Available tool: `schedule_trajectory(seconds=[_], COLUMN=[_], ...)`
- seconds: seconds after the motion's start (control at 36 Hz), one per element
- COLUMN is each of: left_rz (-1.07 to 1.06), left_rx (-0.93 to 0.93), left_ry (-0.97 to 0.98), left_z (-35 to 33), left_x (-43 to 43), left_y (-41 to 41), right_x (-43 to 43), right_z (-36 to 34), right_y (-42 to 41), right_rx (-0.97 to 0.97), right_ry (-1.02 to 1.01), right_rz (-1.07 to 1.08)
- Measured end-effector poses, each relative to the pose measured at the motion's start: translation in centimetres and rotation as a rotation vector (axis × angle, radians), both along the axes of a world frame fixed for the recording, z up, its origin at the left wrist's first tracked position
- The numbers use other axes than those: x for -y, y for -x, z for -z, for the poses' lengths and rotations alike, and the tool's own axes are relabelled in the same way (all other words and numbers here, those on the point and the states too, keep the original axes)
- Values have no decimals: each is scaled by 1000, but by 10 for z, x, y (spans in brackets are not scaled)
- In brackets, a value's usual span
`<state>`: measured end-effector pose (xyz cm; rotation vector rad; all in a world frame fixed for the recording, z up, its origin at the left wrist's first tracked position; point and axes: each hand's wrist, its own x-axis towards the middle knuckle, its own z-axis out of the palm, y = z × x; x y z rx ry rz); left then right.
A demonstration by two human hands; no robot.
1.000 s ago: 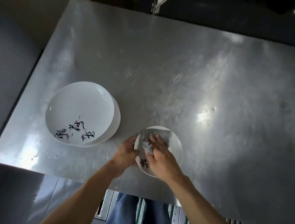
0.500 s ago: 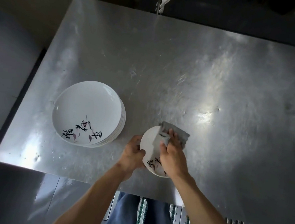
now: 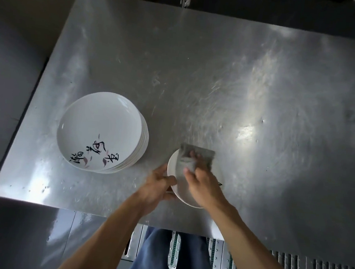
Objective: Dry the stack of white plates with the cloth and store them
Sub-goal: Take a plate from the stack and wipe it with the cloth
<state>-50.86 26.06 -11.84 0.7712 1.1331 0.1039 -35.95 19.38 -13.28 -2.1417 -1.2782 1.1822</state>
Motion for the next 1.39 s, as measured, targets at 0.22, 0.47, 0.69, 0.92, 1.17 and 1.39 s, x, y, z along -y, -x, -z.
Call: schedule_trajectory(seconds=[0.22, 0.47, 0.69, 0.92, 1.17, 1.39], left_rz=[-20, -190, -290, -61, -124, -317], left_rx=[51, 16, 59, 80, 68, 117], left_ry=[5, -1, 93, -3, 5, 58], left_z=[2, 11, 14, 6, 4, 10], left_x=[7, 19, 17, 8, 18, 49], left_y=[-1, -6, -9, 0, -6, -24], right_x=[4, 9, 12, 17, 18, 8], right_z=[2, 16, 7, 17, 30, 13], right_y=[-3, -17, -15, -19, -27, -13], right_rx=[-7, 157, -52, 130, 202, -22], right_ry=[-51, 24, 19, -58, -15, -50], right_rz=[-36, -7, 118, -136, -133, -49])
